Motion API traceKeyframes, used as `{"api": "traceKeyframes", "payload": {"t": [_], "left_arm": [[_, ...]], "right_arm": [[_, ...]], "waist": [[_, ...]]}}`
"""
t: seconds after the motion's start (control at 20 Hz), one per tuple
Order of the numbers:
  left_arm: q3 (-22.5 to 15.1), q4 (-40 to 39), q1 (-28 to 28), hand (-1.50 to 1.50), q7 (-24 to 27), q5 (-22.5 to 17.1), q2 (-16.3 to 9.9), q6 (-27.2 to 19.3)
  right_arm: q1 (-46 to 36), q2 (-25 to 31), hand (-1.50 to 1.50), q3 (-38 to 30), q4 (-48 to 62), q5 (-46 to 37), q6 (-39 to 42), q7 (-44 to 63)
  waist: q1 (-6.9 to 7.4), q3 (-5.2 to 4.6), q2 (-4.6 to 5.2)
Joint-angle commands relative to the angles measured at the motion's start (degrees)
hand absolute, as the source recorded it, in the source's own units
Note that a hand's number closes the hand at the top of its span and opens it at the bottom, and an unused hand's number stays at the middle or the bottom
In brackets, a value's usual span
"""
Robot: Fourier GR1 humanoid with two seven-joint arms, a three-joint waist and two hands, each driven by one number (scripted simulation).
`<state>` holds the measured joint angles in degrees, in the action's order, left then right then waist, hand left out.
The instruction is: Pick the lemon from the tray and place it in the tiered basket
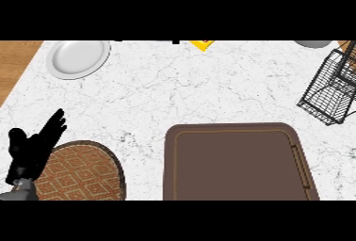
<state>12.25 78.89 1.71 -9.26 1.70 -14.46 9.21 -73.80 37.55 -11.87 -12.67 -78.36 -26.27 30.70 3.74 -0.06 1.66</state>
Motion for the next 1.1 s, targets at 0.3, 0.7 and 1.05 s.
{"api": "traceKeyframes", "payload": {"t": [0.3,0.7,1.05], "left_arm": [[-0.75,-1.31,-0.39,0.0,0.85,1.47,1.29,-1.38],[-0.58,0.11,-0.16,0.0,0.29,0.69,-0.19,0.58],[0.11,-1.24,-0.62,0.0,1.37,0.6,-0.18,0.4]], "right_arm": [[-7.35,5.99,1.5,4.78,4.32,-5.52,12.96,-6.3],[-5.44,6.07,1.5,4.22,7.46,-5.21,17.03,-6.92],[-3.32,7.6,-1.5,-1.14,12.56,0.24,27.75,1.81]], "waist": [[0.34,0.09,-0.14],[0.45,0.15,-0.16],[0.2,0.15,0.02]]}}
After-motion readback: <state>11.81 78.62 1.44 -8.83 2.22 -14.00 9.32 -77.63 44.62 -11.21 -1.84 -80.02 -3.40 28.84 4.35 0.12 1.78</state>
